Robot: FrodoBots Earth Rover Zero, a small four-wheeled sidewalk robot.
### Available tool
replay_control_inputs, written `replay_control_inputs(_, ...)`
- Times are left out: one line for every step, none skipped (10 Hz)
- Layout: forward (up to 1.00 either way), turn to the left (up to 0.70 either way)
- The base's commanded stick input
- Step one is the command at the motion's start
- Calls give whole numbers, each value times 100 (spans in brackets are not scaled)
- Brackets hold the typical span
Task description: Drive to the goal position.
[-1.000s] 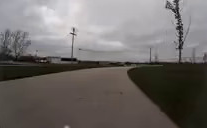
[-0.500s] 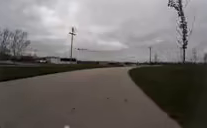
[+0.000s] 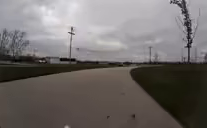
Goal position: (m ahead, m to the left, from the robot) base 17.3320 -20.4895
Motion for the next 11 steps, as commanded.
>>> replay_control_inputs(100,0)
replay_control_inputs(100,0)
replay_control_inputs(100,0)
replay_control_inputs(100,0)
replay_control_inputs(100,0)
replay_control_inputs(100,0)
replay_control_inputs(100,0)
replay_control_inputs(100,0)
replay_control_inputs(100,0)
replay_control_inputs(100,0)
replay_control_inputs(100,0)
